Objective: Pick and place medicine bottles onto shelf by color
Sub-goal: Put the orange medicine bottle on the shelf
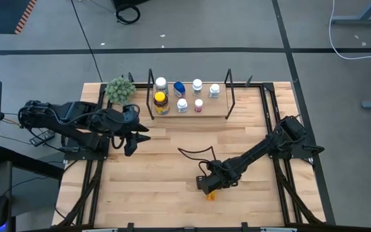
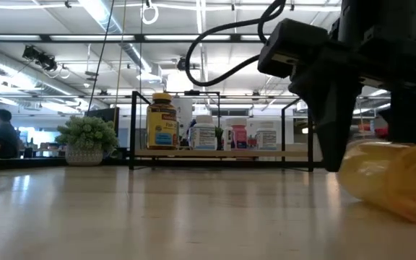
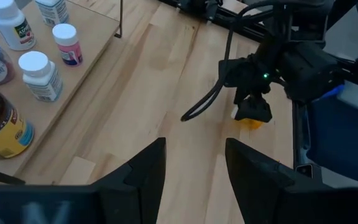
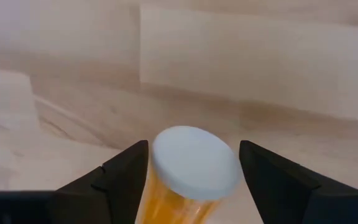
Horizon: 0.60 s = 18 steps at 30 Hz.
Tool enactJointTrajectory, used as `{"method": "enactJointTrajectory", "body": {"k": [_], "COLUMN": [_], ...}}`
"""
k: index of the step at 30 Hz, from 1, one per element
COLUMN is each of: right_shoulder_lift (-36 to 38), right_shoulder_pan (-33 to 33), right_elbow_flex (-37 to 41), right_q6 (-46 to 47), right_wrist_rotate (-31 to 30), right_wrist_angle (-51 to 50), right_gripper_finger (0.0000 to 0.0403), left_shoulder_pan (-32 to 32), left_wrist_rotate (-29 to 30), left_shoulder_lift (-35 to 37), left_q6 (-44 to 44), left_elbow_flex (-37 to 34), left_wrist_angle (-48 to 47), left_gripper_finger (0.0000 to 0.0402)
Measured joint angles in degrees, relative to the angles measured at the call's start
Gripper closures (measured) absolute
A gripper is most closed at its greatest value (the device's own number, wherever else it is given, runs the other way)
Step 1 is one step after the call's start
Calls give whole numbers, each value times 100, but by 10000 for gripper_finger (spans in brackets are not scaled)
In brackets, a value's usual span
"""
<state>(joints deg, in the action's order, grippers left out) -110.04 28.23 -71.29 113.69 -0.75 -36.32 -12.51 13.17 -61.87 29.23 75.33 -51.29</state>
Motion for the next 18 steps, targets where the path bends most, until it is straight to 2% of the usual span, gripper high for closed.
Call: {"method": "enactJointTrajectory", "body": {"k": [5,12,18], "right_shoulder_lift": [0,0,0], "right_shoulder_pan": [-4,0,0], "right_elbow_flex": [0,0,-44], "right_q6": [-271,-295,-358], "right_wrist_rotate": [409,428,428], "right_wrist_angle": [-9,10,8], "right_gripper_finger": [157,162,186], "left_shoulder_pan": [0,0,0], "left_wrist_rotate": [4,4,3], "left_shoulder_lift": [0,0,0], "left_q6": [13,11,9], "left_elbow_flex": [0,0,0], "left_wrist_angle": [1,2,2], "left_gripper_finger": [230,230,230]}}
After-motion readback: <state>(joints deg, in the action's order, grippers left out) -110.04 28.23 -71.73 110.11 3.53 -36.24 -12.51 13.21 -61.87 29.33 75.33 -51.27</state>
